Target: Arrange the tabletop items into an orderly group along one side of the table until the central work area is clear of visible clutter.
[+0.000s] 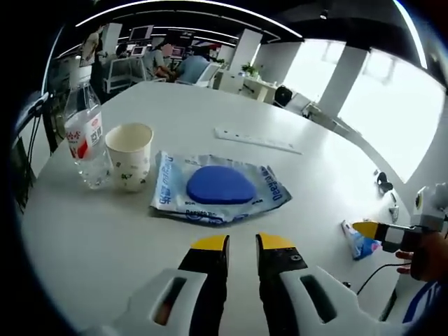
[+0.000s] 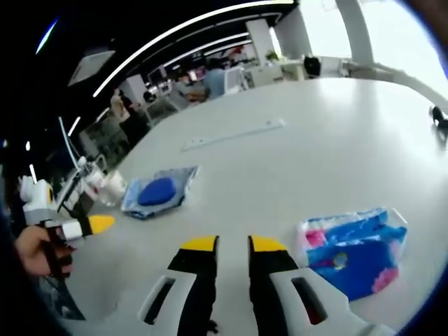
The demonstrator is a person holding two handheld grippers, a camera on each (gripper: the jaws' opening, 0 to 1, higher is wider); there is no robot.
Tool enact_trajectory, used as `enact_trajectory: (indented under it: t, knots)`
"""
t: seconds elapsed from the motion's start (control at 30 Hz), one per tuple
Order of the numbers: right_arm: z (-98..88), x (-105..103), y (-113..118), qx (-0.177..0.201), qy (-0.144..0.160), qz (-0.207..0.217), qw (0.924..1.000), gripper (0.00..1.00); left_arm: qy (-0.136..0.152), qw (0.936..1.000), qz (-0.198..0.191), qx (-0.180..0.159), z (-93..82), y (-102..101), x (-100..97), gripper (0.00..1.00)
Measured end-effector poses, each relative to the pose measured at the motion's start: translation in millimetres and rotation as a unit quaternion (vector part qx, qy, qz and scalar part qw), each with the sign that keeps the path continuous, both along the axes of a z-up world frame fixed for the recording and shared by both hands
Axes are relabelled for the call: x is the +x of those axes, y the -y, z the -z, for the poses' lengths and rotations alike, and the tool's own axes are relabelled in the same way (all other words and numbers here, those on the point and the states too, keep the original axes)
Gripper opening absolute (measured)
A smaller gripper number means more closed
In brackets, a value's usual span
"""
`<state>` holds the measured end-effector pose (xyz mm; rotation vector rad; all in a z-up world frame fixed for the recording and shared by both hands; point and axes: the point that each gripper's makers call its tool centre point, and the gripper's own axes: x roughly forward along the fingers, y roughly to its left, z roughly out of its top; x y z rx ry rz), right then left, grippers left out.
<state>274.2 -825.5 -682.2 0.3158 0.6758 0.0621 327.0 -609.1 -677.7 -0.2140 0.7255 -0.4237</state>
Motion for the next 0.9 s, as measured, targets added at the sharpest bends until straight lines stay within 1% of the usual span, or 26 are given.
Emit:
enact_trajectory:
  t: [0.27,0.5,0.6,0.7,0.9]
  knots:
    - [-2.4,-5,2,0.0,0.002,0.003,1.0,0.13,0.0,1.0,0.005,-0.004,-2.5,5,-7.5,0.14]
    - [-9.5,-11,7,0.002,0.01,0.012,0.9999,0.13,-0.002,0.9999,0.013,-0.005,-3.7,13,-16.0,0.14]
    - [-8.0,-15,9,0.0,0.009,0.014,0.9999,0.13,-0.001,0.9998,0.02,-0.005,-3.8,18,-19.5,0.14]
    - [-6.5,-17,11,0.0,0.009,0.015,0.9998,0.13,0.0,0.9998,0.02,-0.009,-4.6,20,-19.9,0.14]
    - [-4.6,-22,21,-0.002,0.008,0.022,0.9997,0.14,0.0,0.9995,0.029,-0.014,-4.0,33,-22.6,0.15]
